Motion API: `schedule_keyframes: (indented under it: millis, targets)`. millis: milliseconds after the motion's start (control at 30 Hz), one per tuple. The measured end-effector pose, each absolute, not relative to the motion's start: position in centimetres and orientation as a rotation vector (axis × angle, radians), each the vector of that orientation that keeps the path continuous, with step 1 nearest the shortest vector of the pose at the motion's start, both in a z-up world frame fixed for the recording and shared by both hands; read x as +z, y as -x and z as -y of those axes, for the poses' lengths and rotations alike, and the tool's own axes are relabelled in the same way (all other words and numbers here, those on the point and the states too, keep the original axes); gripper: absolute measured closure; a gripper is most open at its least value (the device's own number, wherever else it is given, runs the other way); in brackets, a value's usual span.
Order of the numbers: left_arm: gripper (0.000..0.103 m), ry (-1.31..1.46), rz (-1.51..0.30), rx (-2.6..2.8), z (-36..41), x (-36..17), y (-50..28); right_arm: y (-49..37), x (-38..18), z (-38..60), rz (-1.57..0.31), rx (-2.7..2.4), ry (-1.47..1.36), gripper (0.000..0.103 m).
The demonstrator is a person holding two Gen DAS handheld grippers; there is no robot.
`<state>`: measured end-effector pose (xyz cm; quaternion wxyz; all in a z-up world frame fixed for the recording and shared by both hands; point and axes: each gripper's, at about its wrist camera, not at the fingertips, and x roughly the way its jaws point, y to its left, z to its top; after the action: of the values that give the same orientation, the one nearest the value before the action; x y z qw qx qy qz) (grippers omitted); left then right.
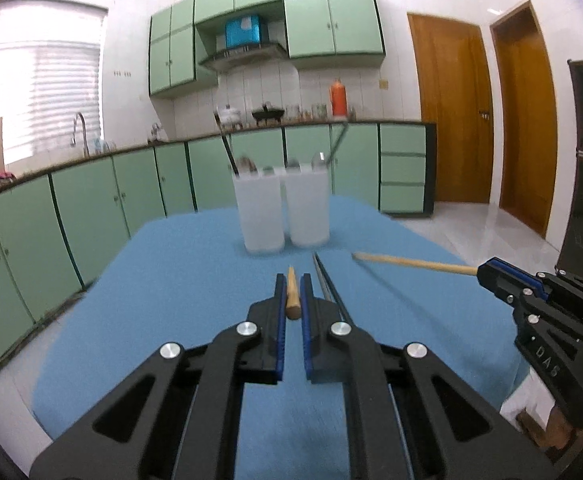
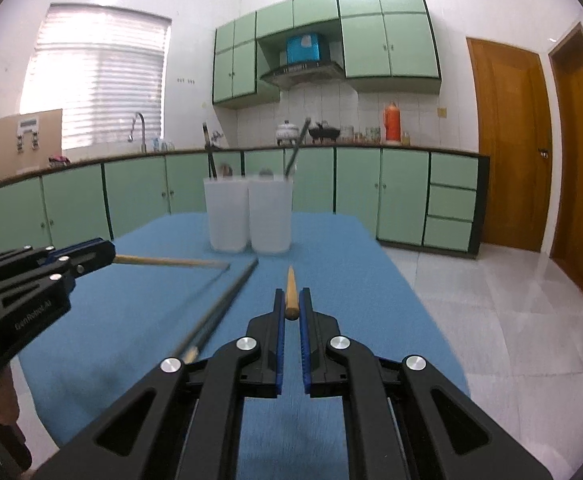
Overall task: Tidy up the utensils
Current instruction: 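Carry both wooden chopsticks to the white holder and lower them in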
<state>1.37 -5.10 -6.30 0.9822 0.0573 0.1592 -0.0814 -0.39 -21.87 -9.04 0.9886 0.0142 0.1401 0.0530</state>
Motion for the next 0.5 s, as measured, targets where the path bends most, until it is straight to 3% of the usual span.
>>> schedule_keyframes:
  millis: [500]
  targets:
    - [0.097,-0.067,-0.195,-0.207,3.6,2.6,-4.2,-4.2,1.5,22.8,-0.219,0.242,-0.075,0.096]
